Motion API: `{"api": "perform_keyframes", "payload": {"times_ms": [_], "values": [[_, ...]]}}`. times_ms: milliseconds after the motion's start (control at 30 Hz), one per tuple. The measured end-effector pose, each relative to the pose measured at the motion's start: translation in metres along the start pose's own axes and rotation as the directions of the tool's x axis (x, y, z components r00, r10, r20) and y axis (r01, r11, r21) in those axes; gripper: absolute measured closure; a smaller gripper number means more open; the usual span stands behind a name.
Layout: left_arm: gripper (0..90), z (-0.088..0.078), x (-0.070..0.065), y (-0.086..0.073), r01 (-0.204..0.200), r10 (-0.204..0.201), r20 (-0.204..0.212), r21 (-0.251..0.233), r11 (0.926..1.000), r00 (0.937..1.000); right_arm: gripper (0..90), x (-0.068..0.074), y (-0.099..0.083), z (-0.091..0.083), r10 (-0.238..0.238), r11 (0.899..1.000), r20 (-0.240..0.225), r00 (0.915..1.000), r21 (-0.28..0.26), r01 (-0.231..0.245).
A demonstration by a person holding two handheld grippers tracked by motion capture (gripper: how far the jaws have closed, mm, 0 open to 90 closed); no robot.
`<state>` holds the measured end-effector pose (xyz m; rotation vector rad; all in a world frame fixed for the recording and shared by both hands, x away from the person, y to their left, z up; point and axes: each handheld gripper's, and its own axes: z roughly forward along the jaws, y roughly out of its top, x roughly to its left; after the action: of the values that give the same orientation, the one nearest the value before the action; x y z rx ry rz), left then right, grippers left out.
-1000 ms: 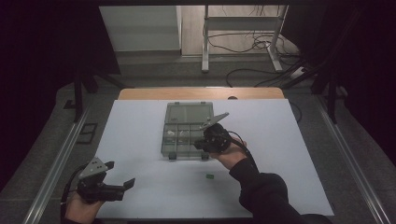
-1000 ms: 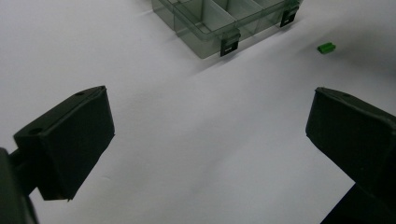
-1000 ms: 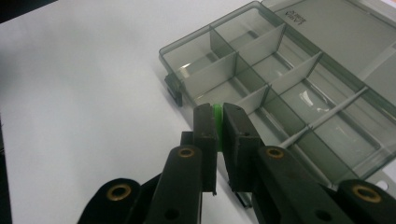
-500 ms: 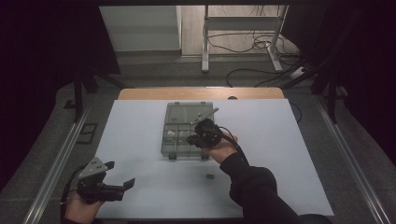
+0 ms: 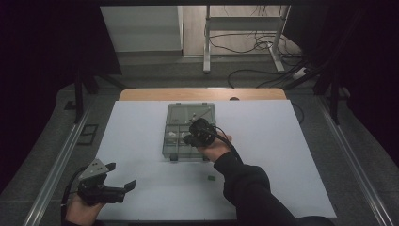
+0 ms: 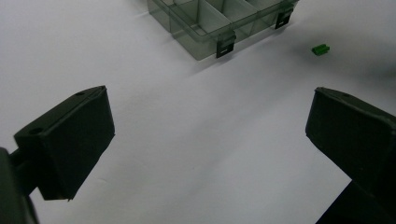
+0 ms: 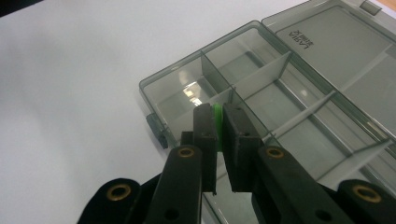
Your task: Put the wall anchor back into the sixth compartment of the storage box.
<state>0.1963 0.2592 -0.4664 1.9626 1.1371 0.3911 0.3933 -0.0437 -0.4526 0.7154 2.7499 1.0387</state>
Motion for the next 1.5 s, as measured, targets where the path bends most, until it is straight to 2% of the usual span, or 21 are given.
{"api": "perform_keyframes", "payload": {"times_ms": [200,400,767,967,1100,1133,1300,1500], "values": [[2.0,0.0,0.0,0.0,-0.002,0.002,-0.001,0.001,1.0,1.0,82.5,0.001,0.0,0.015,-0.014,0.999,0.01,0.9998,0.03,0.014],[2.0,0.0,0.0,0.0,-0.001,0.001,-0.001,0.001,1.0,1.0,79.6,0.002,-0.001,0.021,-0.021,0.999,0.028,0.9994,0.041,0.019],[2.0,0.0,0.0,0.0,0.0,0.0,-0.003,0.002,1.0,1.0,67.0,0.003,-0.001,0.01,-0.02,1.0,0.026,0.9994,0.024,0.019],[2.0,0.0,-0.001,0.0,-0.001,0.001,-0.004,0.004,1.0,1.0,54.4,0.007,-0.002,-0.001,-0.023,1.0,-0.003,0.9997,0.011,0.023],[2.1,0.0,-0.001,0.0,-0.001,0.001,-0.004,0.005,1.0,1.0,49.4,0.007,-0.003,-0.006,-0.012,1.0,-0.033,0.9994,0.007,0.012],[2.1,0.0,-0.001,0.0,-0.002,0.002,-0.004,0.005,1.0,1.0,45.2,0.007,-0.005,-0.008,-0.004,1.0,-0.038,0.9993,0.008,0.004],[2.1,0.0,-0.001,0.0,-0.002,0.002,-0.004,0.006,1.0,1.0,35.5,0.01,-0.012,-0.014,-0.027,1.0,-0.018,0.9995,0.01,0.028],[2.1,0.0,-0.001,0.0,-0.001,0.001,-0.004,0.007,1.0,1.0,28.2,0.011,-0.021,-0.023,-0.019,1.0,-0.007,0.9998,-0.001,0.019]]}}
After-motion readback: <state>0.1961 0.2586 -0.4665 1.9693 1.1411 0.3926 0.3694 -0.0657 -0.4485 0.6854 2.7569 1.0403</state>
